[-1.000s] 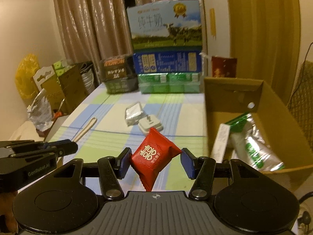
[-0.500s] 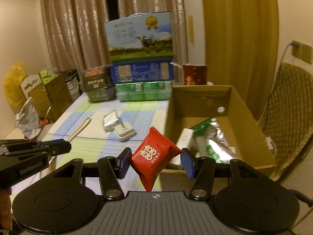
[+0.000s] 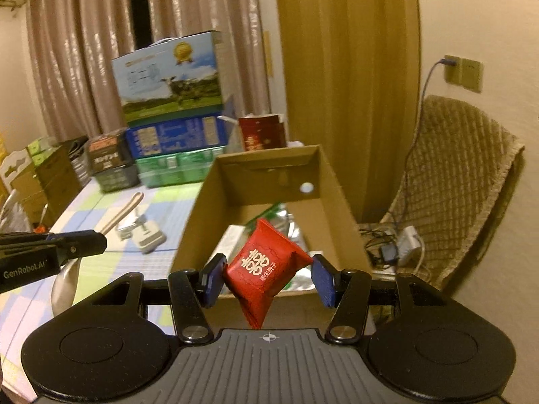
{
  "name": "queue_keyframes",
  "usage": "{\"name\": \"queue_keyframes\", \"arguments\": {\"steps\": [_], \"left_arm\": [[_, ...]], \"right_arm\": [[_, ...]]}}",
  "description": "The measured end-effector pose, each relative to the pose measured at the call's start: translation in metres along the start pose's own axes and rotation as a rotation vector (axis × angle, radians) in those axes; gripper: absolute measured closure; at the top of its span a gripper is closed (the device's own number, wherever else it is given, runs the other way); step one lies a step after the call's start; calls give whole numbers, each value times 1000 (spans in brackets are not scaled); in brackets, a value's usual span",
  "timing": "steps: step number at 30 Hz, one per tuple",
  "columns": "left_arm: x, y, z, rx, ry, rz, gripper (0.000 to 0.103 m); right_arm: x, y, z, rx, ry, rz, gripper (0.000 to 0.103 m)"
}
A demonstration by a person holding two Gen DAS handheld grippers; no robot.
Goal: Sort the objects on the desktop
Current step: 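Carry the white spoon and red candy packet over the cardboard box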
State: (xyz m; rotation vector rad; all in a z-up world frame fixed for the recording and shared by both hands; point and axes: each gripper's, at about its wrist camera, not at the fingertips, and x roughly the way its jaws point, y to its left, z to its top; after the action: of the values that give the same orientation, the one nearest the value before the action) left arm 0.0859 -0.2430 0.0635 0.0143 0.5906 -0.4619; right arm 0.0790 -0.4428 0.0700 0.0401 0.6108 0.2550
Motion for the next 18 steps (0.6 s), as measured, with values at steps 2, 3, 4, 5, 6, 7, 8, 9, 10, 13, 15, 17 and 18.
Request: {"name": "queue_keyframes", "arguments": {"steps": [2, 3, 4, 5, 6, 7, 8, 9, 10, 13, 15, 17, 18], "left_arm": [[8, -8, 4, 1, 3, -18, 99], [14, -12, 7, 3, 3, -27, 99], [18, -15, 10, 3, 4, -37, 99], [22, -18, 12, 3, 4, -46, 99], [27, -22, 16, 1, 4, -55, 99], [32, -24, 18, -2, 4, -65, 99], [37, -26, 21, -6, 4, -73, 99], [42, -28, 24, -8, 3, -82, 99], [46, -29, 27, -9, 2, -89, 99], [61, -31, 36, -20, 2, -111, 99], [70, -33, 39, -22, 3, -119, 99], [78, -33, 43, -21, 4, -123, 99], [83, -33, 44, -24, 5, -127, 99]], "right_arm": [[2, -10, 3, 5, -1, -8, 51], [4, -14, 4, 7, 0, -11, 51], [6, -17, 5, 8, -1, -14, 51], [8, -20, 7, 9, -1, -17, 51], [11, -24, 8, 9, 1, -20, 51], [13, -26, 10, 9, 2, -23, 51], [16, -29, 12, 9, 4, -27, 51], [19, -32, 14, 10, 6, -30, 51], [22, -34, 16, 12, 9, -31, 51], [31, -38, 23, 7, 9, -38, 51], [36, -41, 28, 5, 7, -42, 51], [42, -43, 33, 6, 6, -48, 51], [44, -44, 34, 7, 6, -50, 51]]}}
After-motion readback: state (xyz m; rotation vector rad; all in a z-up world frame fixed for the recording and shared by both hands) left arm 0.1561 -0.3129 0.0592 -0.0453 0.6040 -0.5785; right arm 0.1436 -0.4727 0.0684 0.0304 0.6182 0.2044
